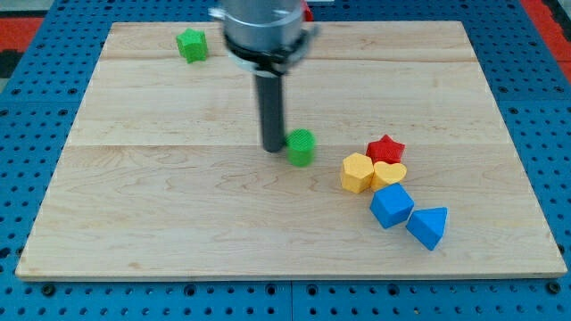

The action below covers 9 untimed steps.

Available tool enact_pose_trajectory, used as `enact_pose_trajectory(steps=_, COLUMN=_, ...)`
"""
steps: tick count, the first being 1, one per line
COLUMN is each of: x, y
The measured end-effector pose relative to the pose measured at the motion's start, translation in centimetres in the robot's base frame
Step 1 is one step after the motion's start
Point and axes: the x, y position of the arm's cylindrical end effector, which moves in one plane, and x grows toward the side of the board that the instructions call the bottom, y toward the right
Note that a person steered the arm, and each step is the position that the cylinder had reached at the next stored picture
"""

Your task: Move the green star to the top left of the green circle

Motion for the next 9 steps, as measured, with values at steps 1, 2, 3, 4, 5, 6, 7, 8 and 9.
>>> enact_pose_trajectory(steps=1, x=-0.8, y=2.1)
enact_pose_trajectory(steps=2, x=-6.0, y=-5.7)
enact_pose_trajectory(steps=3, x=-10.9, y=-15.9)
enact_pose_trajectory(steps=4, x=-17.9, y=-24.7)
enact_pose_trajectory(steps=5, x=-23.7, y=-23.7)
enact_pose_trajectory(steps=6, x=-22.0, y=-15.1)
enact_pose_trajectory(steps=7, x=-15.4, y=-6.2)
enact_pose_trajectory(steps=8, x=-7.3, y=1.0)
enact_pose_trajectory(steps=9, x=-9.7, y=-4.3)
